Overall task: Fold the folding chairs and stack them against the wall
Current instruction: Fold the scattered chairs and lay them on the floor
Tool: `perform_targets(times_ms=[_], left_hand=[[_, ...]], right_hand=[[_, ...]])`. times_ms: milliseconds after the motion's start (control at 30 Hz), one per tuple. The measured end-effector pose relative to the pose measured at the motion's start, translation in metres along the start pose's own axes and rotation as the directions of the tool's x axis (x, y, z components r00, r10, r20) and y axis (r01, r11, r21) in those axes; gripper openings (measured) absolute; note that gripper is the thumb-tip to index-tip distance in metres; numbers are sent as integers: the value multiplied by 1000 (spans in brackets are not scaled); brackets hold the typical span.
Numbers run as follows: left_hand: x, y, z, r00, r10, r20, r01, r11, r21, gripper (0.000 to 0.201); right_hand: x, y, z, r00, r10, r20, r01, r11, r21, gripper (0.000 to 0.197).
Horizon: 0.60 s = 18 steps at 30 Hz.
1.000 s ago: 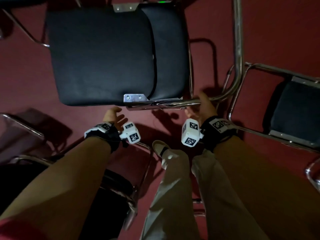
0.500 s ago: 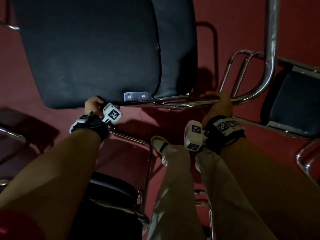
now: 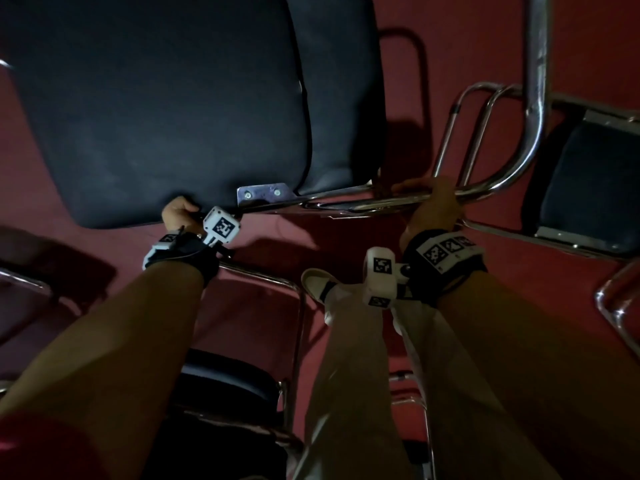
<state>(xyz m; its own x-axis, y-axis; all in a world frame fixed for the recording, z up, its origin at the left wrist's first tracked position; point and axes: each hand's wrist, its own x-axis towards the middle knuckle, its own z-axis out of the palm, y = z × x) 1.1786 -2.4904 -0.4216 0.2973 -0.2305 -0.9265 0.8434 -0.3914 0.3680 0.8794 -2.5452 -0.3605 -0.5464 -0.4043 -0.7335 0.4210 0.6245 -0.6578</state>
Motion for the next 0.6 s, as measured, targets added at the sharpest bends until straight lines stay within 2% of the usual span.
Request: perform_targets(times_ms=[67,167,200,300,433,533,600], left_hand=[[3,-2,2,995,92,-47,-91,996,20,35],[-19,-11,18,992,127,-7,-127,992,-20,12],[-27,-15,23,990,144,-15,-144,989,-44,12],[-32,-23,23,991,133,4,-133,990,-57,17],[-20,-24,13,993,119,24,-120,991,54,54],[-33,-36,19,996,83,39,-89,976,197,57],[-49,-43,32,993,111,36,-117,962,246,52]], right_hand=[[1,-1,-1,999,0,45,1,1000,-8,24],[6,-7,-7,996,31,89,-30,999,-13,22],[9,-10,-11,994,36,101,-35,999,-18,21],[19,-19,-22,989,35,141,-26,998,-65,21],[34,-38,-38,981,28,192,-9,995,-103,23],[51,-57,-56,987,42,154,-26,994,-108,21],[69,-68,-69,990,57,128,-39,990,-139,24]])
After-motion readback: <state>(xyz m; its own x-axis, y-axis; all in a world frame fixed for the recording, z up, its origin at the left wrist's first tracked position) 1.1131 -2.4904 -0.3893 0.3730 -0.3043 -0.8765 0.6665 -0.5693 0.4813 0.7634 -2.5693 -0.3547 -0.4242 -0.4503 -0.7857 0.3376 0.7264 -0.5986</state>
